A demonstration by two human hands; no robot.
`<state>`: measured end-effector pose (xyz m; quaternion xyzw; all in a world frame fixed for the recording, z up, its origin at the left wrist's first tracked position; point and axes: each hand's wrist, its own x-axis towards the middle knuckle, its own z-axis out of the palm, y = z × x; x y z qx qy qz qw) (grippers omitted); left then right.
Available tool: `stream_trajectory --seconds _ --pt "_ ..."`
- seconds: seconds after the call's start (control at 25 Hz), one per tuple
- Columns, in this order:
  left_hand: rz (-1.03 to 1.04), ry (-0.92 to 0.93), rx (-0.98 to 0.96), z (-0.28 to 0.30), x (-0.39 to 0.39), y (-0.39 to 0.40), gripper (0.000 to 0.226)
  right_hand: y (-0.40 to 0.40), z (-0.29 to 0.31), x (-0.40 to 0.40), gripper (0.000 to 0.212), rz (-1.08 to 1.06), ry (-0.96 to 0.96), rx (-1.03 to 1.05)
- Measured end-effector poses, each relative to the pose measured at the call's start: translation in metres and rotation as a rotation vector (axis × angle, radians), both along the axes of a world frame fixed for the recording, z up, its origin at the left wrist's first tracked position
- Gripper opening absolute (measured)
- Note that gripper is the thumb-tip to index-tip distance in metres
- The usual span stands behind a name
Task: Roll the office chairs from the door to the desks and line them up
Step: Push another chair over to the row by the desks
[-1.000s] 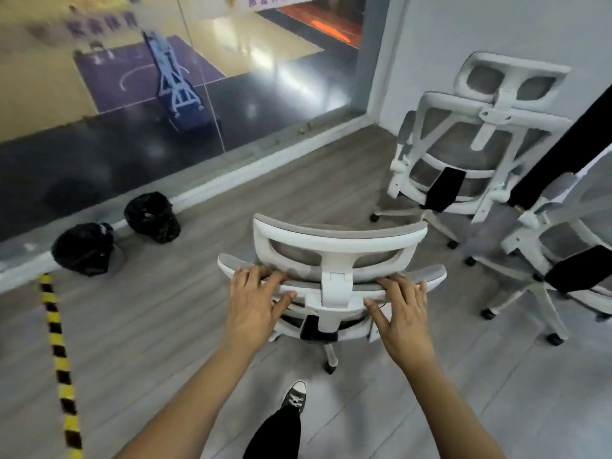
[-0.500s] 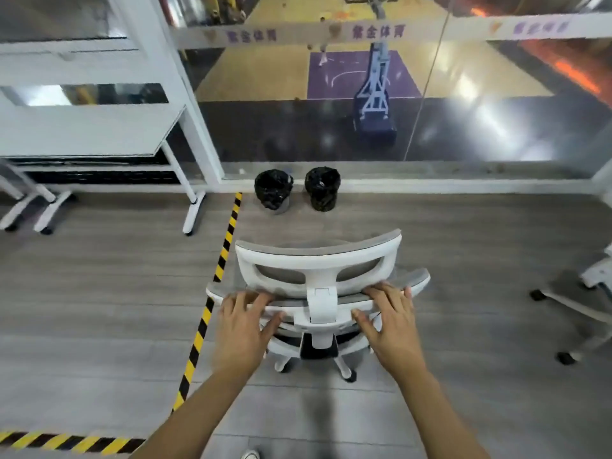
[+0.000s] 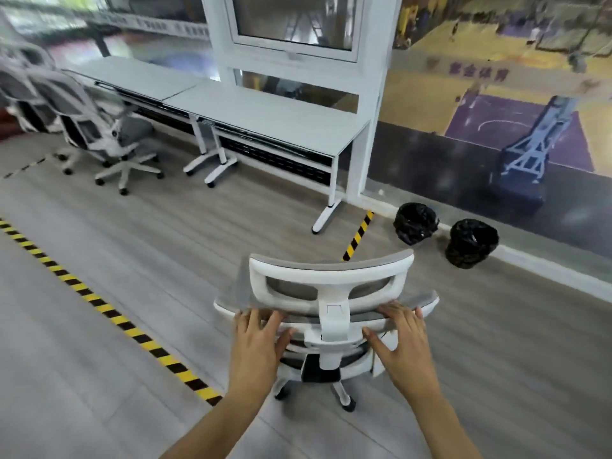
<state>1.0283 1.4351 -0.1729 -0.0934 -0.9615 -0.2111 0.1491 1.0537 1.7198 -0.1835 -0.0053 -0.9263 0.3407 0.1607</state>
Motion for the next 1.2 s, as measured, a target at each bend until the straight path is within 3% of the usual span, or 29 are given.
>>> stream_trajectory --seconds 0.32,0.68,1.04,1.2 --pt "0.174 0.042 -0.061 -0.009 -0.153 -0.188 0.023 -0.191 0.004 -0.193 0.039 0.173 -0.017 -0.03" --pt "0.283 -0.005 0.021 -0.013 -0.394 -0.379 0.028 -0.377 -0.01 -0.468 0.035 0.275 -0.003 -0.072" --pt "0.366 -0.062 0.147 -0.007 -0.616 -0.564 0.023 -0.566 -0.008 -0.71 0.046 0.337 0.036 0.223" --pt "0.368 -0.1 0.186 -0.008 -0.716 -0.658 0.024 -0.654 -0.01 -0.802 0.044 0.295 0.028 0.24"
